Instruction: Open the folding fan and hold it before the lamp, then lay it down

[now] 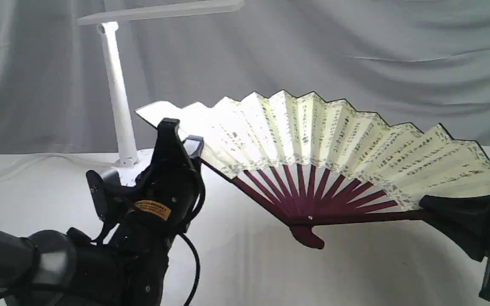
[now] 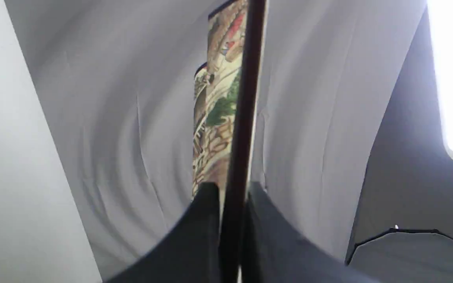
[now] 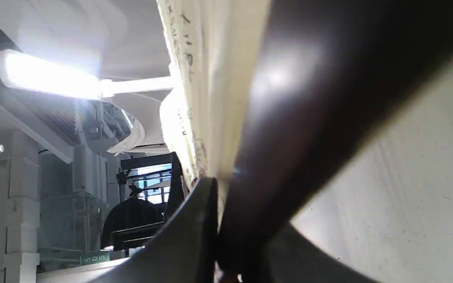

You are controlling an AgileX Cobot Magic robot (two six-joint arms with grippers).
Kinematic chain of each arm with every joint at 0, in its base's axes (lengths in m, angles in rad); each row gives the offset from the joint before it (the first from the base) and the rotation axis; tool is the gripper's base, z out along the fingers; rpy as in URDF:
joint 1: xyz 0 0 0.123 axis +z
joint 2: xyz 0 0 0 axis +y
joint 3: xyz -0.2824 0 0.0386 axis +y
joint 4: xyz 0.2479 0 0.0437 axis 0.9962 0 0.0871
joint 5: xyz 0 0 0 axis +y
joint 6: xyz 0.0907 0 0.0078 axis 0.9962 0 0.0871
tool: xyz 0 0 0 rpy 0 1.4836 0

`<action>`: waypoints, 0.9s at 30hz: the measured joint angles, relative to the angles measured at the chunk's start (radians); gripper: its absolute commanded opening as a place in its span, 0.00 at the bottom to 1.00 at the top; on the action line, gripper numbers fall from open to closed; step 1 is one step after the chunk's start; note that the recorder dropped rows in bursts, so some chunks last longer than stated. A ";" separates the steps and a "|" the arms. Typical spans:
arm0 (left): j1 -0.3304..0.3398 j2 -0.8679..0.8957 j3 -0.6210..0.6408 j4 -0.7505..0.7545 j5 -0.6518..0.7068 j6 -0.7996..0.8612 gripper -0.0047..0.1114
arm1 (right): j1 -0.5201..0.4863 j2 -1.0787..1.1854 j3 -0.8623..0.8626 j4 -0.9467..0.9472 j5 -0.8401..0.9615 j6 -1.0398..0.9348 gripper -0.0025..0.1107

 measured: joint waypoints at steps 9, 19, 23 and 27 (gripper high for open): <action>-0.004 0.000 0.000 -0.039 0.012 -0.019 0.04 | 0.000 0.000 0.000 0.000 0.002 -0.003 0.02; -0.013 0.000 0.000 -0.046 0.023 -0.030 0.04 | -0.066 0.000 0.008 0.000 0.023 -0.017 0.02; -0.013 0.000 0.000 -0.050 0.023 -0.033 0.04 | -0.072 0.000 0.008 0.000 0.027 -0.017 0.02; -0.013 0.000 0.000 -0.051 0.023 -0.033 0.04 | -0.072 0.000 0.008 0.000 0.027 -0.017 0.02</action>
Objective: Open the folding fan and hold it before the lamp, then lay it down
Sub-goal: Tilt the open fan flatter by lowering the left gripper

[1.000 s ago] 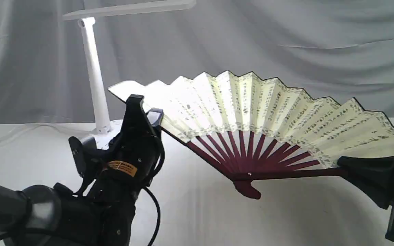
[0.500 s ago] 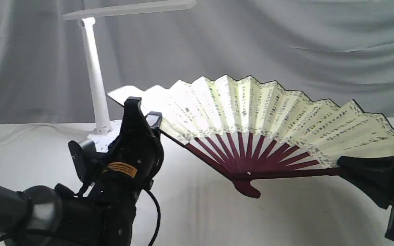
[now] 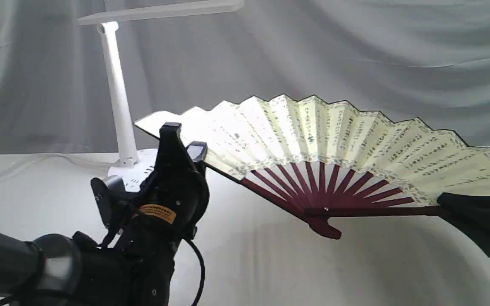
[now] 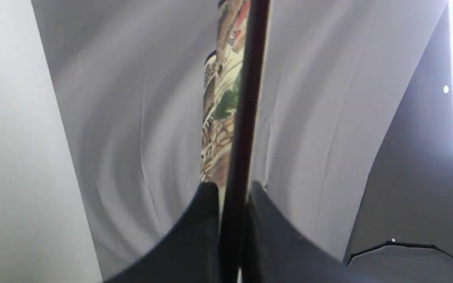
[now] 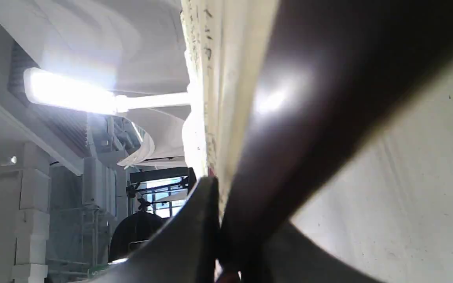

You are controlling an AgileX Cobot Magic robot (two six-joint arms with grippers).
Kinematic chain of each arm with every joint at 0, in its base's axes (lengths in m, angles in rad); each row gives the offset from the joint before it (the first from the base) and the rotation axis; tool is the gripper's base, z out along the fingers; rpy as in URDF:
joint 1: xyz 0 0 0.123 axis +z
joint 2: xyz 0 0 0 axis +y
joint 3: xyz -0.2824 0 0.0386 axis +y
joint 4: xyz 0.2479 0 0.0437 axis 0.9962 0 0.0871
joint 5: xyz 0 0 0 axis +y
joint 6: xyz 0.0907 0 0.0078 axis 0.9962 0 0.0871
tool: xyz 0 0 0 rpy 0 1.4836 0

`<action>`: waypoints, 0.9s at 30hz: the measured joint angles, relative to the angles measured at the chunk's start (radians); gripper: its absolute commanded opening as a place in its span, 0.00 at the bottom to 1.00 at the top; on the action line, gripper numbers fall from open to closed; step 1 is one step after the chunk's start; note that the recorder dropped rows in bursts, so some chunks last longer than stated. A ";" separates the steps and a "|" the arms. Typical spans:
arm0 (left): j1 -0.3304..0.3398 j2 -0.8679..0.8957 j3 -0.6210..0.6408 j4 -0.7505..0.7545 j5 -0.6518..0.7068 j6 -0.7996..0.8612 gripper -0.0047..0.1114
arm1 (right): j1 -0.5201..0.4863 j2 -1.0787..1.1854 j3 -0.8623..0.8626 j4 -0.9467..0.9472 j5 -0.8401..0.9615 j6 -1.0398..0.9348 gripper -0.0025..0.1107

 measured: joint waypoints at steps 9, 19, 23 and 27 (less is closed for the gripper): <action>0.004 -0.028 0.000 -0.073 0.278 -0.029 0.04 | -0.001 0.000 0.003 0.000 -0.019 -0.008 0.02; 0.010 -0.071 -0.004 -0.153 0.427 0.007 0.04 | -0.006 -0.033 0.010 0.000 -0.028 -0.011 0.02; 0.010 -0.084 -0.005 -0.153 0.431 0.007 0.04 | -0.006 -0.085 0.010 0.000 -0.040 -0.009 0.02; 0.020 -0.117 -0.006 -0.133 0.434 0.009 0.04 | -0.006 -0.138 0.010 0.000 -0.040 -0.001 0.02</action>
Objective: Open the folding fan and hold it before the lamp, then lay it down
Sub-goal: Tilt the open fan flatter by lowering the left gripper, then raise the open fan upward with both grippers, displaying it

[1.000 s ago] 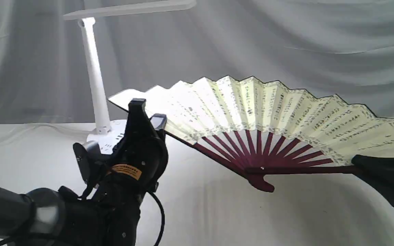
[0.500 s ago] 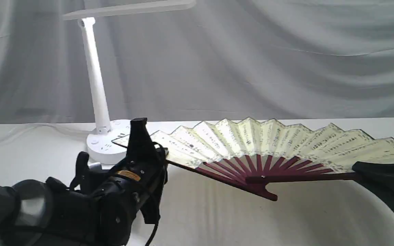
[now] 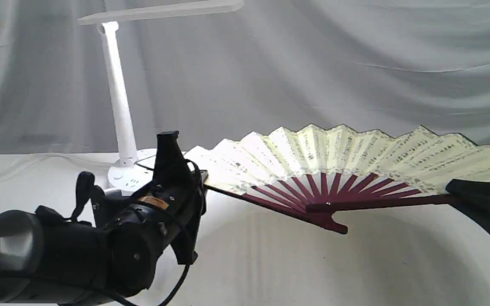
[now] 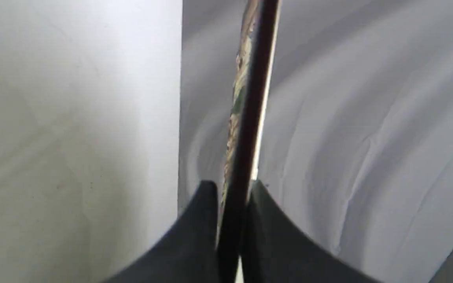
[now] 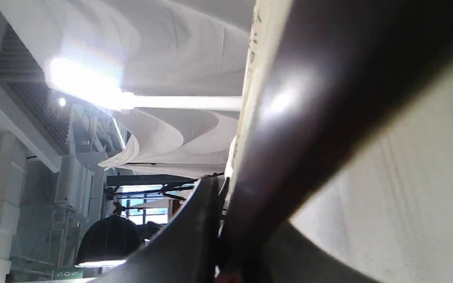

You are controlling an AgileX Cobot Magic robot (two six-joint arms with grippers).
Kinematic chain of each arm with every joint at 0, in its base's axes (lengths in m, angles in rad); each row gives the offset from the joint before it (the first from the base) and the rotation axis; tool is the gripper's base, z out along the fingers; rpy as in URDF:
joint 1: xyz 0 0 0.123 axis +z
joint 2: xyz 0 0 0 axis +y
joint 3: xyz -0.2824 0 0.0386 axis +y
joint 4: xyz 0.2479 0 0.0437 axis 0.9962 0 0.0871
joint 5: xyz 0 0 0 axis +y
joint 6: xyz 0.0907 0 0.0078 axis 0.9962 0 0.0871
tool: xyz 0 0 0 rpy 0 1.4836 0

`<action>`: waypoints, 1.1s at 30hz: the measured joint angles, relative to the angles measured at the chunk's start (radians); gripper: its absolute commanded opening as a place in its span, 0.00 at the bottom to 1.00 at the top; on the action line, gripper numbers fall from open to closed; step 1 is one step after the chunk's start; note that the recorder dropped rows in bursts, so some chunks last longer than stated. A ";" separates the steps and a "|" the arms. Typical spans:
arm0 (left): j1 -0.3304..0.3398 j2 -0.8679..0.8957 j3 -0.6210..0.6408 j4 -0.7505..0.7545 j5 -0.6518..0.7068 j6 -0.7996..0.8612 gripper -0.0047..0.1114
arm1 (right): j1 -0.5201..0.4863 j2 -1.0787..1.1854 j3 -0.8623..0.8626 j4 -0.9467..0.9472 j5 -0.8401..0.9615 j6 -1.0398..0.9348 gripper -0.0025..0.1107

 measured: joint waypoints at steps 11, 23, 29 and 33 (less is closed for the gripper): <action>0.061 -0.072 -0.002 0.075 0.195 0.000 0.04 | 0.000 -0.022 0.000 0.000 -0.002 0.029 0.02; 0.093 -0.075 -0.002 0.283 -0.117 0.007 0.04 | 0.125 -0.026 -0.137 -0.002 -0.037 0.089 0.02; 0.099 -0.075 0.007 0.344 -0.352 0.007 0.04 | 0.178 -0.035 -0.193 0.000 -0.033 0.123 0.02; 0.103 -0.073 0.015 0.319 -0.357 -0.041 0.04 | 0.187 -0.037 -0.196 0.000 -0.047 0.149 0.02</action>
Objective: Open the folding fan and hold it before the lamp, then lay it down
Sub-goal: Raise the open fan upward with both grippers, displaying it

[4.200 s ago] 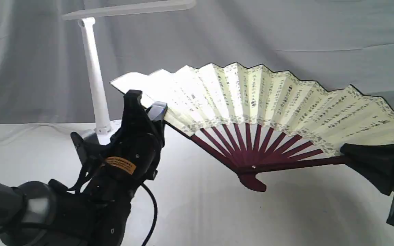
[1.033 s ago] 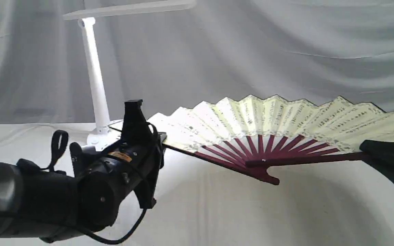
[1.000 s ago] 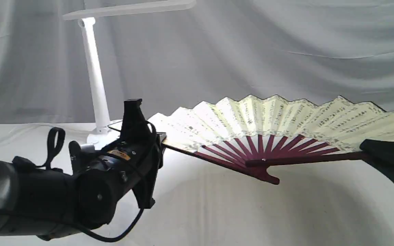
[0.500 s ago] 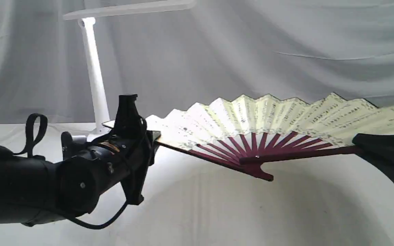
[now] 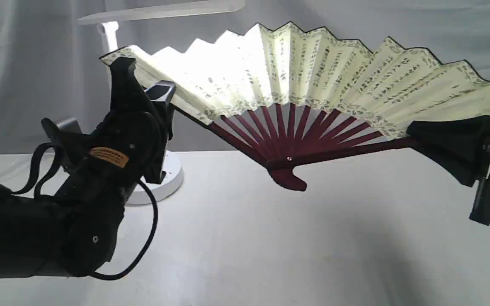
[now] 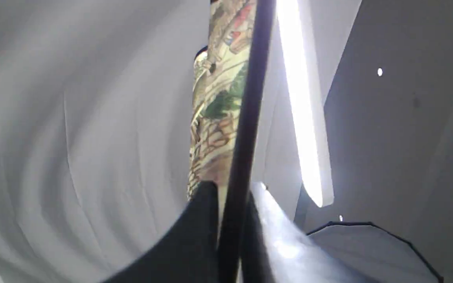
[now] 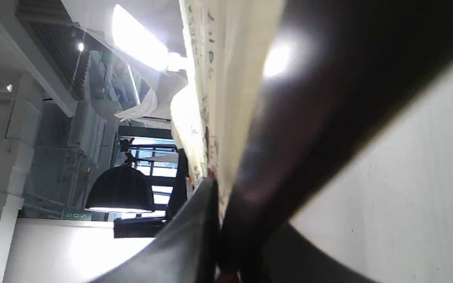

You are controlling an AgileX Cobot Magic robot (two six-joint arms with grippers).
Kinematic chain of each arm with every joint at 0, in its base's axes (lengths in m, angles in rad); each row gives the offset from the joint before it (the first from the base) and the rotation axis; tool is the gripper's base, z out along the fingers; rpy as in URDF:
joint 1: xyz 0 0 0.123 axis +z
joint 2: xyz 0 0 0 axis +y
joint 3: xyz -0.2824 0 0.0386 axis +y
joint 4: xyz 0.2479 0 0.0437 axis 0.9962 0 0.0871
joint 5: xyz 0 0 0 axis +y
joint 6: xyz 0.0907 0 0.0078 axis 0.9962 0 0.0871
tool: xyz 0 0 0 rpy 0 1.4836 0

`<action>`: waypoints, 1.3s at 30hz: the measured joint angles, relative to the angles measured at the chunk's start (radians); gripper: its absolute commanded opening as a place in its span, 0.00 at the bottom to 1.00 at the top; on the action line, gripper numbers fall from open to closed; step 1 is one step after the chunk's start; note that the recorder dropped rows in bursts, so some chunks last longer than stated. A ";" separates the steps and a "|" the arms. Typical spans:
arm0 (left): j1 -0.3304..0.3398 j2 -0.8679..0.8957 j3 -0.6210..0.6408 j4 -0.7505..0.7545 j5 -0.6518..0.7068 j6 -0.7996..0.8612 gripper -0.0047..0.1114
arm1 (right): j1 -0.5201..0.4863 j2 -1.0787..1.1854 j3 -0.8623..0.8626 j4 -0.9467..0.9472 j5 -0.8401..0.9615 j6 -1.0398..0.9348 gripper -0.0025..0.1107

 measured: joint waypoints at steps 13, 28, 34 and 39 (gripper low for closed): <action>-0.008 0.000 0.055 -0.093 0.000 -0.053 0.04 | 0.010 0.000 0.000 0.000 -0.015 0.009 0.02; 0.015 -0.019 0.059 -0.069 0.104 -0.061 0.04 | 0.019 0.000 0.000 0.000 -0.030 0.015 0.02; 0.027 -0.020 0.061 -0.072 0.114 -0.059 0.04 | 0.062 0.000 0.000 0.000 -0.073 0.021 0.02; 0.039 -0.020 0.063 -0.082 0.143 -0.057 0.04 | 0.081 0.000 -0.023 0.000 -0.097 0.042 0.02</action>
